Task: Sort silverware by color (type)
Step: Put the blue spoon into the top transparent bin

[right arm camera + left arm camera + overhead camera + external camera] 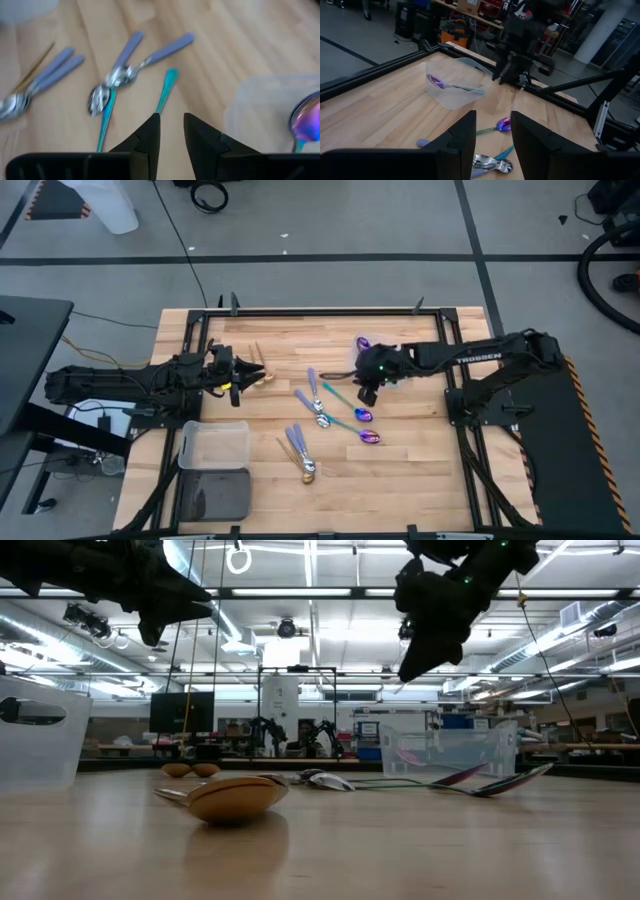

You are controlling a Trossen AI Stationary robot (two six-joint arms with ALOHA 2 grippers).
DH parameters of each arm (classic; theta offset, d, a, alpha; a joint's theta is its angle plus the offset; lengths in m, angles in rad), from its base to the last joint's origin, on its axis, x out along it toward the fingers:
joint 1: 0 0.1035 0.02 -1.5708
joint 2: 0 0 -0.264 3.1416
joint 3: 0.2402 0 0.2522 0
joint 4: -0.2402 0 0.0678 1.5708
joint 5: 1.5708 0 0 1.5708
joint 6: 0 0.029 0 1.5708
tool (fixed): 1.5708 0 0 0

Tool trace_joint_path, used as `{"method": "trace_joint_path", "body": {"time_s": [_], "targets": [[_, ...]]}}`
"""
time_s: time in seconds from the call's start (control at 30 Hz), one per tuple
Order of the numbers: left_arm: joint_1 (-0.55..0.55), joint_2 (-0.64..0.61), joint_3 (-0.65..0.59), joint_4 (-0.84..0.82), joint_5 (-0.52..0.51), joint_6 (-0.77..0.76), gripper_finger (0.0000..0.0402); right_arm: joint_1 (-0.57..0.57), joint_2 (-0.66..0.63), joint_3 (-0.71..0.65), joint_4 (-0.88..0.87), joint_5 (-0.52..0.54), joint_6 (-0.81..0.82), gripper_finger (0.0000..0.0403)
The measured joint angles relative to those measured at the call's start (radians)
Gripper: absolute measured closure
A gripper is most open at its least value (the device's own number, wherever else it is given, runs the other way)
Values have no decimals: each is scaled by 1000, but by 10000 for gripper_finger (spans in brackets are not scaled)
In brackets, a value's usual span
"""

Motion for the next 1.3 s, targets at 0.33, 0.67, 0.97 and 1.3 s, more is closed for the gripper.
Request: {"method": "trace_joint_path", "body": {"time_s": [0.33, 0.67, 0.97, 1.3], "targets": [[0, 0, 0, 2, 0, -1, 272, 88, 98, 7, -106, -80, -64, 307], [0, 0, 0, 15, 0, -36, 272, 152, 318, 216, -241, -94, -642, 307], [0, 0, 0, 13, 0, -55, 272, 321, 524, 395, -433, 112, -1061, 307], [0, 0, 0, 12, 0, -55, 272, 435, 590, 418, -434, 283, -1531, 295]]}}
